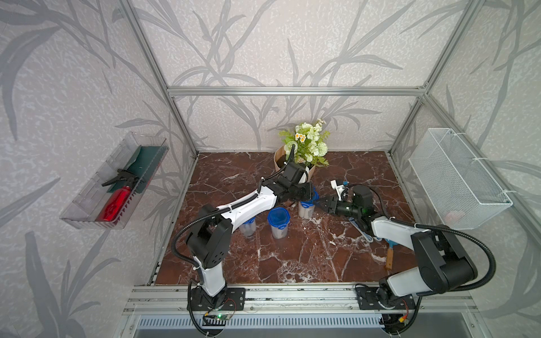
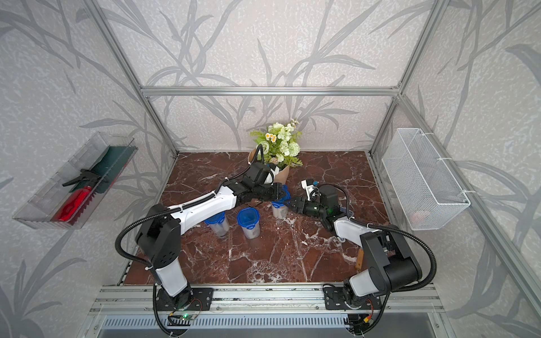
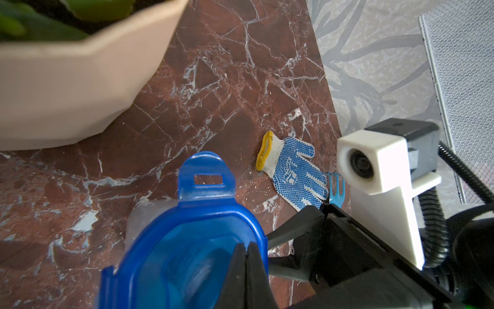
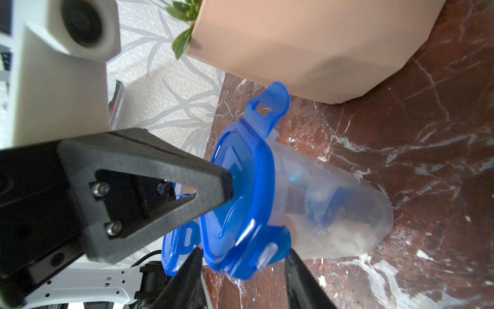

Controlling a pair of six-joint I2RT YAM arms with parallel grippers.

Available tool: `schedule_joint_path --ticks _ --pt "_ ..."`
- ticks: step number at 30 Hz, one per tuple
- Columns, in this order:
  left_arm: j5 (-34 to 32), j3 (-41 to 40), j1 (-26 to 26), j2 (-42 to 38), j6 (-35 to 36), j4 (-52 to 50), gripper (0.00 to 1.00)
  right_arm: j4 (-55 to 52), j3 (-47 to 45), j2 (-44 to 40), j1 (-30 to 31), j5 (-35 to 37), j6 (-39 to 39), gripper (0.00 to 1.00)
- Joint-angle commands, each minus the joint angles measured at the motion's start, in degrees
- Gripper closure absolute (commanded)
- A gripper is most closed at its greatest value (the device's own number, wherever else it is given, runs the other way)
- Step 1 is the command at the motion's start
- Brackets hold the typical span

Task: Take out toiletry kits
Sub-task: Unfasten the latch on the container.

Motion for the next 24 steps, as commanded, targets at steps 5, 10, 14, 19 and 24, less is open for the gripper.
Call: schedule_joint_path --ticks 5,10,14,19,24 --pt "-0.9 -5.4 0.3 2.1 -1.9 -7.2 1.00 18.4 -0.8 1.2 -0.5 -4.2 6.5 0.53" --pt "-0.3 -5.8 0.3 2.5 -2.4 -6.5 1.00 18.5 -1.2 2.6 -0.6 -3.9 7.3 0.53" --pt "-0.5 -5.7 0.3 2.1 -2.4 -6.7 1.00 15.5 -1.8 2.9 -0.6 -2.5 5.6 0.53" --pt "-0.8 -5.9 0.3 1.9 -2.3 -6.8 1.00 13.5 -2.4 3.5 -0.6 -1.6 4.5 0.53" --pt "-0.7 -5.9 0.4 2.3 -2.4 -6.8 1.00 13.3 -2.7 4.9 -0.6 -0.9 4.4 0.53"
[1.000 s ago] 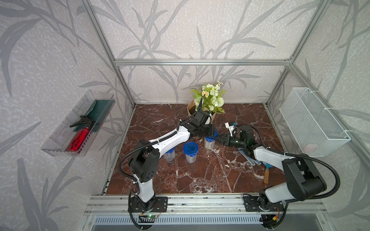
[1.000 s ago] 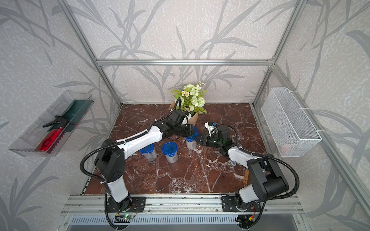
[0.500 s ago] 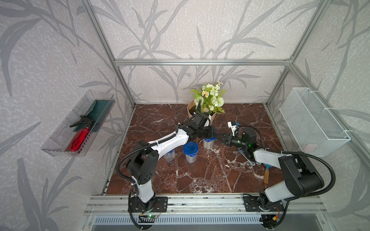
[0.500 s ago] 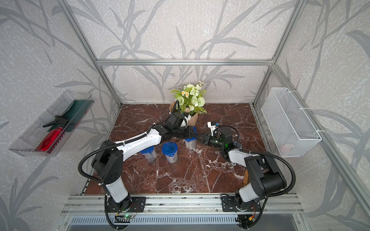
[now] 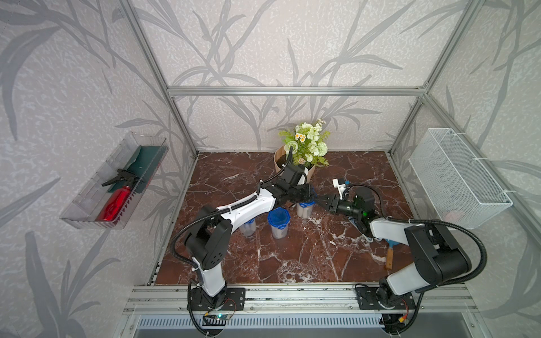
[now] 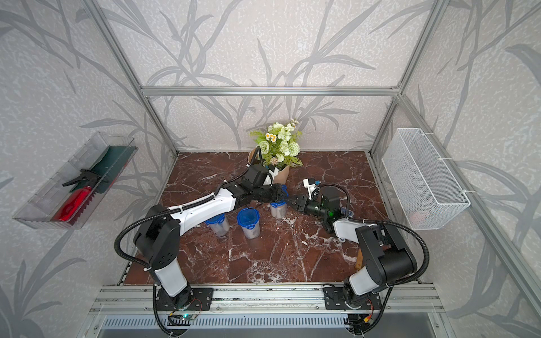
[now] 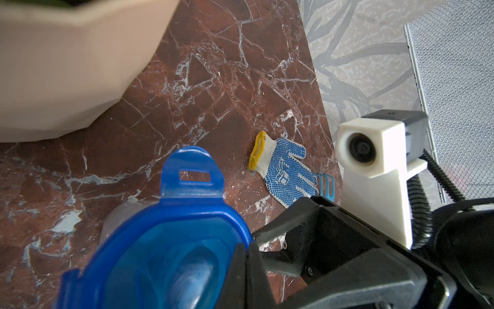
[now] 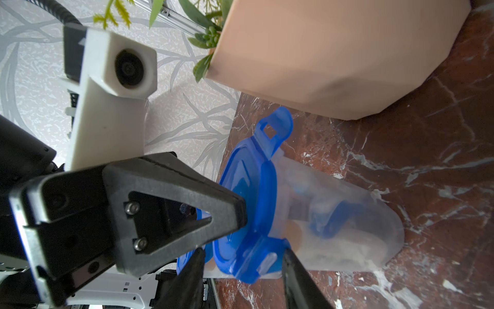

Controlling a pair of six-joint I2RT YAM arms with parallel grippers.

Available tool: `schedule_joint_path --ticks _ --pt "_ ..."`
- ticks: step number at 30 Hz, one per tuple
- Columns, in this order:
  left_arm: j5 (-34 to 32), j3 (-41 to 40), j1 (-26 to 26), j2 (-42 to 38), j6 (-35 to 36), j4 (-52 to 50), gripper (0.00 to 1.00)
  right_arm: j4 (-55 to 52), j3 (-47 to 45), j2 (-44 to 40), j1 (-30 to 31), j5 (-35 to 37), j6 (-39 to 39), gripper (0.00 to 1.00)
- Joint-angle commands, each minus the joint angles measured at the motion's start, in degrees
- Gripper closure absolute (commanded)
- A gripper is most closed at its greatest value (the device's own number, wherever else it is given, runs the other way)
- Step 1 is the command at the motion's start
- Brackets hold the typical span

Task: Take out toiletry kits
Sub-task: Unfasten the latch on the container.

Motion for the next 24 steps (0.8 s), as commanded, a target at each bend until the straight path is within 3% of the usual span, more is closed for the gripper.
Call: schedule_joint_path --ticks 1,8,19,24 --pt "-2.1 -3.4 0.3 2.9 -0.3 -10.4 1.00 1.2 -0.7 1.4 0.2 0.7 -1.0 0.53" --pt "-2.1 -3.2 0.4 2.9 -0.3 -10.2 1.00 4.8 -0.6 3.1 0.2 0.2 0.6 0.53" --pt "-1.7 -4.8 0.6 3.3 -1.2 -8.6 1.00 34.4 -2.3 13.6 0.2 -3.2 17.9 0.56" --pt "-1.8 -5.7 0.7 3.3 -1.3 -8.2 1.00 34.4 -3.3 13.0 0.2 -3.0 17.6 0.61"
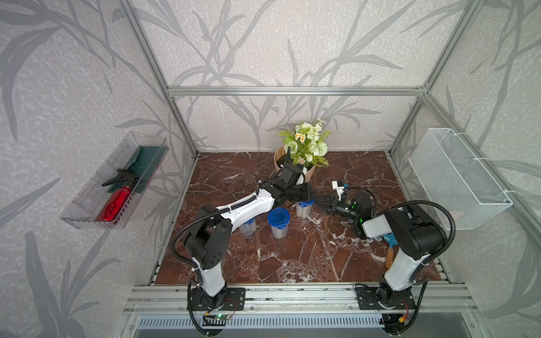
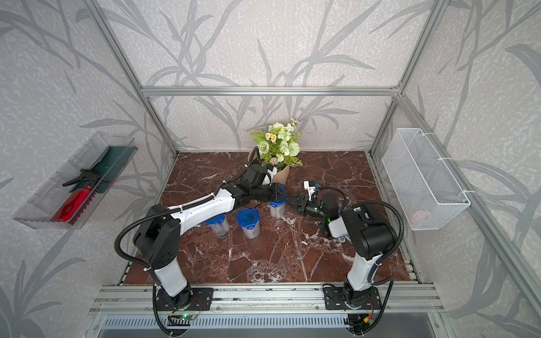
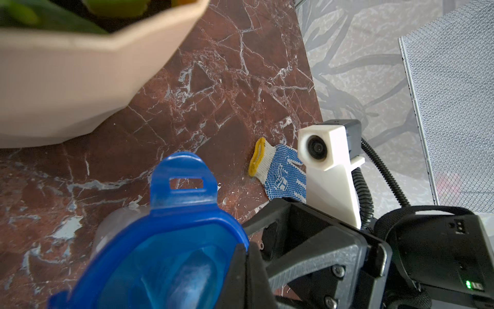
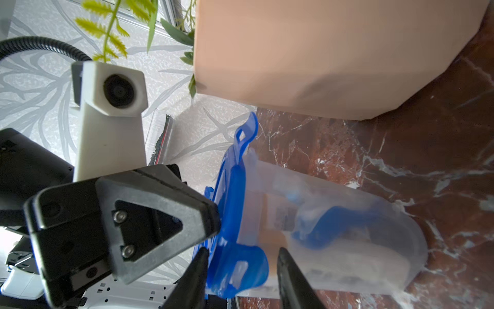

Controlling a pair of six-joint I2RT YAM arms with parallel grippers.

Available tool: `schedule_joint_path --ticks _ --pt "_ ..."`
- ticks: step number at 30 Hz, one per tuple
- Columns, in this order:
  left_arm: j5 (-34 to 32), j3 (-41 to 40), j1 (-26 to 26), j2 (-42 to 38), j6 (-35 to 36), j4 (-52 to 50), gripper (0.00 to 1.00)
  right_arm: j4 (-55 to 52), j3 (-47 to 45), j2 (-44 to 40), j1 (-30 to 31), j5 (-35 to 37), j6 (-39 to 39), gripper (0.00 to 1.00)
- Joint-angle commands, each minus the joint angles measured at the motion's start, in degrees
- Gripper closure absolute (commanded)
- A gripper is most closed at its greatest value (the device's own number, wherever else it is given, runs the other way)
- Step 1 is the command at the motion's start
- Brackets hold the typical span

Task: Take out toiletry kits
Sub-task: Unfasten the latch on the container.

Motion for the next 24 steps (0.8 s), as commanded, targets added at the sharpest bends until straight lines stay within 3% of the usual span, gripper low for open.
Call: schedule_joint_path --ticks 1,24 --pt "-2.1 -4.5 0.1 3.4 -0.2 -11.0 1.00 5.8 -0.7 -0.9 0.4 -1.3 1.7 0.61" --pt "-1.5 -8.6 2.0 3.1 -1.7 -8.3 1.00 5.8 0.0 -7.4 0.4 -1.2 3.7 0.66"
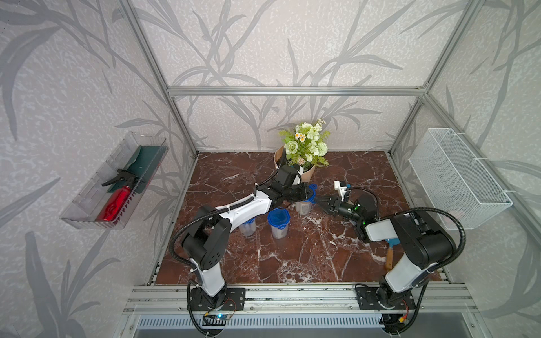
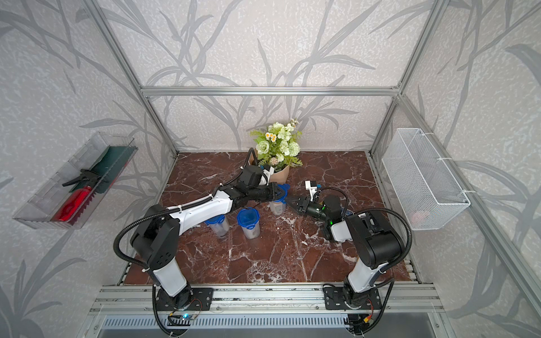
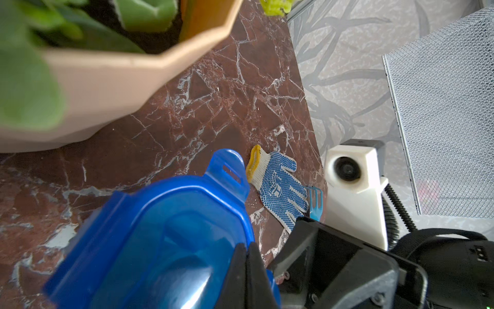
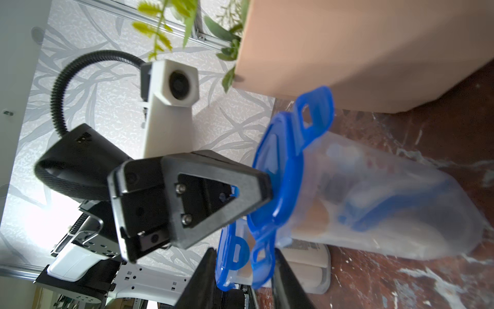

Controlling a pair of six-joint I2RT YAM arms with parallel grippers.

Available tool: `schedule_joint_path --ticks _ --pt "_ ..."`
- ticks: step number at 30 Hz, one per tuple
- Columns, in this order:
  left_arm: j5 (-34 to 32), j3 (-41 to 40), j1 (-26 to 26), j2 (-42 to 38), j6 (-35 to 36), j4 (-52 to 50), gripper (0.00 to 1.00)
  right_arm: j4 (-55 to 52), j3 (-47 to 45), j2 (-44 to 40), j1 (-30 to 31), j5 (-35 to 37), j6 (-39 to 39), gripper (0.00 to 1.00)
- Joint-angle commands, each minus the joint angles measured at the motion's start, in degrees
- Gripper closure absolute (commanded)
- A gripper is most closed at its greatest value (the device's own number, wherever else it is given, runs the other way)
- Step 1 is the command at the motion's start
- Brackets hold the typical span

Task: Take out toiletry kits
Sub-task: Unfasten the latch on the container.

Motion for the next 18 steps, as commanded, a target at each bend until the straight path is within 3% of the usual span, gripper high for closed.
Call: schedule_joint_path --ticks 1,5,7,11,13,16,18 --pt "-3.4 -4.6 0.4 4.1 -0.2 -14.3 1.00 4.5 1.9 -1.9 0.3 -0.7 0.3 0.66" --pt "-3.0 -3.9 0.5 4.1 -0.2 -14.4 1.00 2.2 1.9 -3.5 0.3 -0.8 -0.3 0.66" --pt "-2.8 -2.8 0.4 4.0 -0.2 -14.7 1.00 -4.3 2.0 -6.2 0.3 -0.6 -3.6 0.67" --pt "-2.0 0.5 0.5 3.3 0.2 -16.2 1.00 -31.9 4.0 -16.7 0.7 3.2 -19.5 0.69" --pt "-2.1 2.7 0.4 2.7 0.7 -17.1 0.99 -51.5 6.9 -22.8 1.7 8.2 -29.9 0.68" --pt "-1.8 6.2 0.4 2.2 1.4 -18.4 0.86 -72.1 11.8 -29.2 4.1 18.2 -42.5 0.68" --pt "-1.5 8.7 0.4 2.1 1.7 -19.4 0.72 -78.0 13.4 -31.0 5.1 22.0 -45.5 0.69"
